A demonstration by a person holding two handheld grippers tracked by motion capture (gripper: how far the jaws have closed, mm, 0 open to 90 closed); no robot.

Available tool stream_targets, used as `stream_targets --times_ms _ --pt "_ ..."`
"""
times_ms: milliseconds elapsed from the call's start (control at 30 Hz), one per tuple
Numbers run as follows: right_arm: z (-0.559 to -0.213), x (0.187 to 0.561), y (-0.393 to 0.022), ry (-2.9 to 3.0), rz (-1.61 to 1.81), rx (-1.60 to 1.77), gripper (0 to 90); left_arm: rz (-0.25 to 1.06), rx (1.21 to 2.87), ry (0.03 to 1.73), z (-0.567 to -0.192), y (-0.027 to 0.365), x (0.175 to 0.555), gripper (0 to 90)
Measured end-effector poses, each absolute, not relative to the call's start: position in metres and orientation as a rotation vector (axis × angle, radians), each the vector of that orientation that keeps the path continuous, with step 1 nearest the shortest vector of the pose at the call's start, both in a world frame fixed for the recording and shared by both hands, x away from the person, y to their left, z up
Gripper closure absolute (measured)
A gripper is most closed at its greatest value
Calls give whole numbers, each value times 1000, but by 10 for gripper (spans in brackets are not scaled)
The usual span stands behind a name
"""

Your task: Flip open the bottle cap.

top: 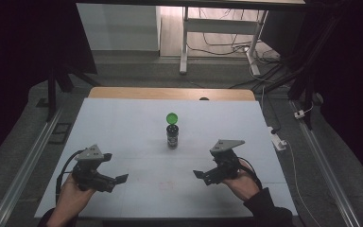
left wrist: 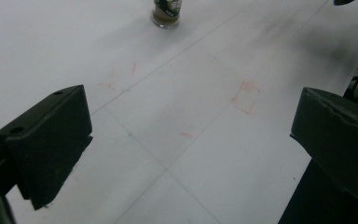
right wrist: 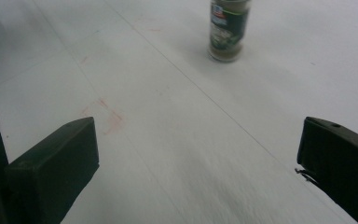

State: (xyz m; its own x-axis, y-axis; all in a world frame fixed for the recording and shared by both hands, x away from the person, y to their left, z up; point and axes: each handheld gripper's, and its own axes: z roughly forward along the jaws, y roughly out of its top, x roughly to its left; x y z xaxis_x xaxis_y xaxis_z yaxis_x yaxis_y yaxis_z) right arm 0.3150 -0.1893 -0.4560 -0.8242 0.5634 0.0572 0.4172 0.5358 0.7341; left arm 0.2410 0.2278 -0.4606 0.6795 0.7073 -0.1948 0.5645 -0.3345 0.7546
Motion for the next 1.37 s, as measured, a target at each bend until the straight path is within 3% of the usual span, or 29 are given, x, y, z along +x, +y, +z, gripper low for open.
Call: stream_targets --times_ms 733,1367 --pt "-457 272 -288 2382 1118 1141 0 286 1927 1117 -469 282 194 0" --pt "-457 255 -309 2337 1054 1251 0 285 1989 1198 -477 292 185 0"
